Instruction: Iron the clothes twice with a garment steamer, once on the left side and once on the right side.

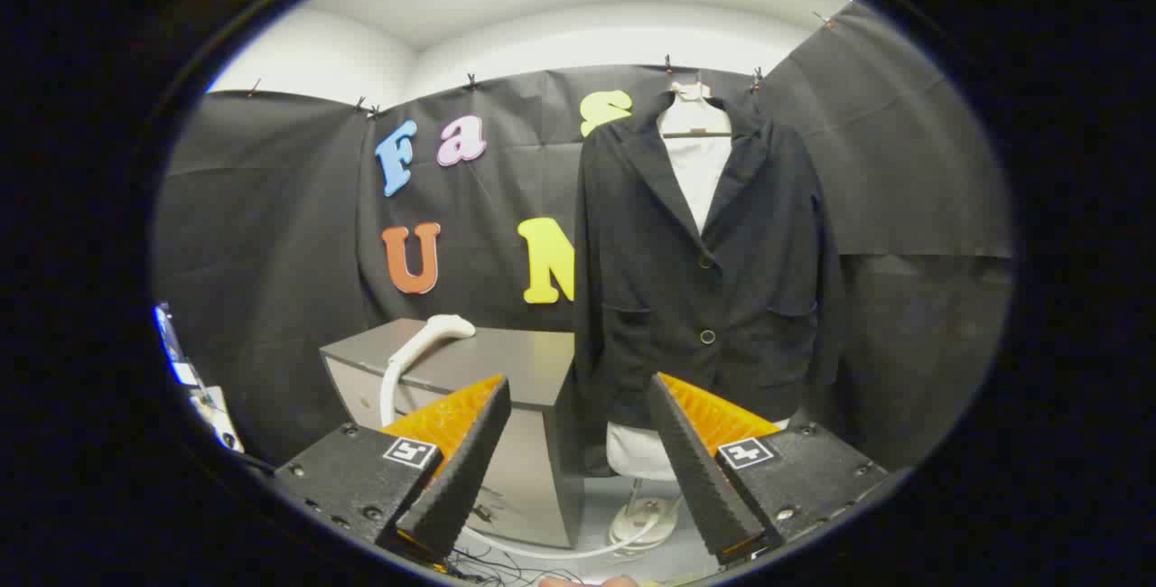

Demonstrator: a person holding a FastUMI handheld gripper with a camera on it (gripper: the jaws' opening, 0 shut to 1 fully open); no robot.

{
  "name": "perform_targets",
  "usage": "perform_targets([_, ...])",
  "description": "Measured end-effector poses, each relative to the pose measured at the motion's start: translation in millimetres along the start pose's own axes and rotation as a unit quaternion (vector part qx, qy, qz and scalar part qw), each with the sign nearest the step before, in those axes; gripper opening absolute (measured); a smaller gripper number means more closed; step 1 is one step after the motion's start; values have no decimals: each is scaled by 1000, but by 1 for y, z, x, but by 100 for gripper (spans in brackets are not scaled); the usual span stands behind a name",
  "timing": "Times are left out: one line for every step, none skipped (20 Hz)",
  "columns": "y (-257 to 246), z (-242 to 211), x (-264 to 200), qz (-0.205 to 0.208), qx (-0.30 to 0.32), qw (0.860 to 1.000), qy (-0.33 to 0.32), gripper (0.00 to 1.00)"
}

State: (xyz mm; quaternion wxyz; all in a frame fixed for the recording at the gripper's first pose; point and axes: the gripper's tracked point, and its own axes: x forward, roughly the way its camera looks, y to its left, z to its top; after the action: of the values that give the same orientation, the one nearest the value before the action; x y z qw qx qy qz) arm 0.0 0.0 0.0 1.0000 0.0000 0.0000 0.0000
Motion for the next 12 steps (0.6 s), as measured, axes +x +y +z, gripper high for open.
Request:
perform_targets([0, 1, 2, -1, 4, 1000, 0, 98])
perform_targets([-2, 1, 2, -4, 6, 1000, -1, 98])
perform_targets([-6, 0, 0, -10, 7, 1000, -2, 98])
perform_targets([-8, 0, -1, -15, 9, 1000, -4, 98])
perform_targets([-11, -1, -4, -21, 10, 1000, -8, 98])
perform_targets([-14, -2, -6, -29, 8, 999, -11, 98])
perform_targets([-16, -3, -7, -35, 6, 999, -15, 98])
perform_targets([-18, -4, -9, -42, 5, 999, -16, 98])
perform_targets([-20, -4, -10, -50, 5, 999, -16, 98])
perform_targets([-21, -5, -12, -55, 8, 998, -16, 98])
perform_targets([-19, -6, -12, -56, 9, 998, -12, 98])
perform_targets([-16, -10, -12, -55, 8, 998, -4, 98])
